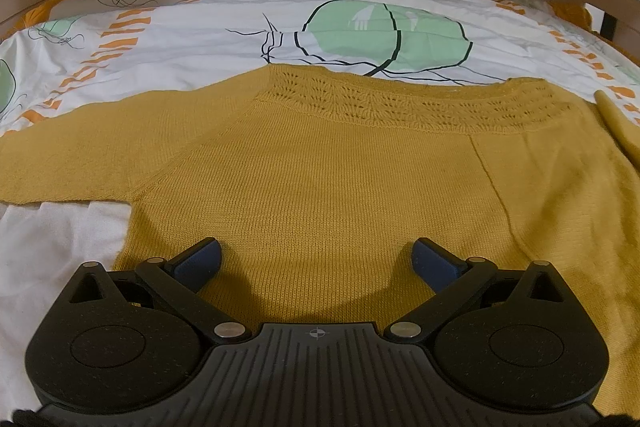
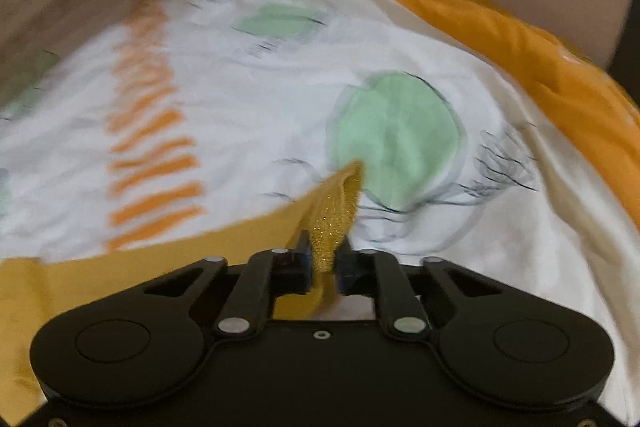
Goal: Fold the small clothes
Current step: 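Carry the held sleeve across the sweater body with the right tool, release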
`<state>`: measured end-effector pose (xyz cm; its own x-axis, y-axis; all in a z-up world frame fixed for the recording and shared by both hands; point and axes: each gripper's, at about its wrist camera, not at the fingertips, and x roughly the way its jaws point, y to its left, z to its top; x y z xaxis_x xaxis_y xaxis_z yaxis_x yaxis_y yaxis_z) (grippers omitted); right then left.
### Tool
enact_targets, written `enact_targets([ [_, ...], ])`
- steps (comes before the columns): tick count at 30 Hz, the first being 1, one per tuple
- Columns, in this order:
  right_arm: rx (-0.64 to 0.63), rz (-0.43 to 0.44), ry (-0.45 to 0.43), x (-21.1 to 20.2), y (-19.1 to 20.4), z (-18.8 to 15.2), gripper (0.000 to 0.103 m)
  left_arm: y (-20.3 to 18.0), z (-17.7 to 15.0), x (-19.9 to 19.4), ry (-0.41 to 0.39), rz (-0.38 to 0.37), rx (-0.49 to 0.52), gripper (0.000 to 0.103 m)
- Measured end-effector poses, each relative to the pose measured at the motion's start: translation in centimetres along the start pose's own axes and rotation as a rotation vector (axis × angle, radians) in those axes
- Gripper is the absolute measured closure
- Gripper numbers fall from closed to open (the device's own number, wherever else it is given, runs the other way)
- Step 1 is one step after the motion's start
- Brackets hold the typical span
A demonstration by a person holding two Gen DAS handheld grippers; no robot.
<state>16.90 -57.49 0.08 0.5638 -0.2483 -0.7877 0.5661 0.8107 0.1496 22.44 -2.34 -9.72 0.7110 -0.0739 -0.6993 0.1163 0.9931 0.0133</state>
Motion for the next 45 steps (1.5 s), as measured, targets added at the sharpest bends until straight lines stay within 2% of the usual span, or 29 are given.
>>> enact_targets([
  [7, -0.039, 0.179, -0.062, -3.9, 5.3, 0.1, 0.087, 0.2, 0.1, 0.1, 0.003, -0.001, 0.001, 0.000],
  [13, -0.083, 0.371, -0.099, -7.2, 13.4, -1.9, 0.087, 0.3, 0.3, 0.1, 0.012, -0.008, 0.002, 0.000],
  [16, -0.115, 0.464, -0.093, -7.9, 18.0, -3.8, 0.087, 0.5, 0.6, 0.1, 0.028, -0.023, 0.005, 0.000],
  [20, -0.142, 0.572, -0.031, -7.2, 24.0, -6.5, 0.087, 0.8, 0.9, 0.0, 0.052, -0.045, 0.018, 0.000],
  [28, -0.225, 0.672, 0.083, -5.8, 32.6, -12.1, 0.087, 2.4, 1.4, -1.1, 0.081, -0.045, 0.000, 0.002],
  [35, -0.193, 0.719, 0.147, -5.8, 35.4, -15.1, 0.085, 5.2, 1.7, -2.7, 0.079, -0.031, -0.041, 0.003],
  [41, -0.146, 0.776, 0.156, -7.3, 37.5, -15.8, 0.076, 6.5, 2.5, -3.5, 0.078, -0.024, -0.066, 0.003],
  [45, -0.094, 0.818, 0.153, -9.1, 38.1, -15.3, 0.065, 6.6, 2.9, -4.3, 0.065, -0.026, -0.064, 0.003],
])
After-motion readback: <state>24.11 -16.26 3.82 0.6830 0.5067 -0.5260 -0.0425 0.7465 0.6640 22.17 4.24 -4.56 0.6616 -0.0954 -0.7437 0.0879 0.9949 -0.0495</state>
